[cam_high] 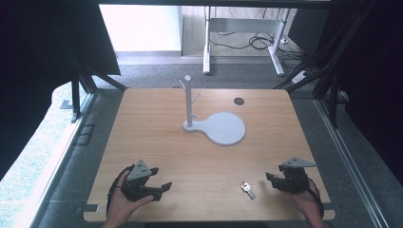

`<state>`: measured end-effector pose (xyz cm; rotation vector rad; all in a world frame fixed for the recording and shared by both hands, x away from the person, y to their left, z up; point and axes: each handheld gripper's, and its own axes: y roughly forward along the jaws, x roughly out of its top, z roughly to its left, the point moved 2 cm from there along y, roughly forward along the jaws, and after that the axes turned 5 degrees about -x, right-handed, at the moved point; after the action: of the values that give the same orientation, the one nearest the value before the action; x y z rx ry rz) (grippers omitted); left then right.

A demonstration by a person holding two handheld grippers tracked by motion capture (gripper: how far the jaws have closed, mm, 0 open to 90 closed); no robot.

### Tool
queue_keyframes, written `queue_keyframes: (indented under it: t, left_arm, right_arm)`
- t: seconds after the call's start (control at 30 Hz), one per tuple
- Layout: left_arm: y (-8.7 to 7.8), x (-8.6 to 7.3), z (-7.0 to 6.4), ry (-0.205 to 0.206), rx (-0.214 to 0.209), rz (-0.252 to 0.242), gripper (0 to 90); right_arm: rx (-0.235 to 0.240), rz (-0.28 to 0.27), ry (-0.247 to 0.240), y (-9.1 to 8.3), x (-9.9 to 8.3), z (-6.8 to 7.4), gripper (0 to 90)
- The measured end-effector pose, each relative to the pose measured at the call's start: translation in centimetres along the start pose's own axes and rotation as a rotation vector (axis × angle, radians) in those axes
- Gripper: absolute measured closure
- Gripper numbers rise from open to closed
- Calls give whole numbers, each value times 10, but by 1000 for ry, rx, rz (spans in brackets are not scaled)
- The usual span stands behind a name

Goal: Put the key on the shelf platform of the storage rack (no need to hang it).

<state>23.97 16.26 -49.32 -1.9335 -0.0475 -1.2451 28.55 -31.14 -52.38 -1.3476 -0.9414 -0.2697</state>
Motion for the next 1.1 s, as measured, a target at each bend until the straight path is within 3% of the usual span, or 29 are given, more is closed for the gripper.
queue_keyframes:
  t: [0.33, 0.5, 0.77, 1.1]
  left_arm:
    - [-1, 0, 0, 2, -1, 0, 262]
    - [-3, 0, 2, -3, 3, -2, 262]
    - [-4, 0, 3, -5, 4, -5, 262]
    - [-5, 0, 3, -1, 1, -7, 261]
  right_arm:
    - [51, 29, -34, -22, 26, 4, 391]
    - [75, 54, -76, -32, 44, 8, 397]
    - [127, 126, -144, -33, 65, 28, 410]
    - [163, 207, -204, -25, 76, 47, 416]
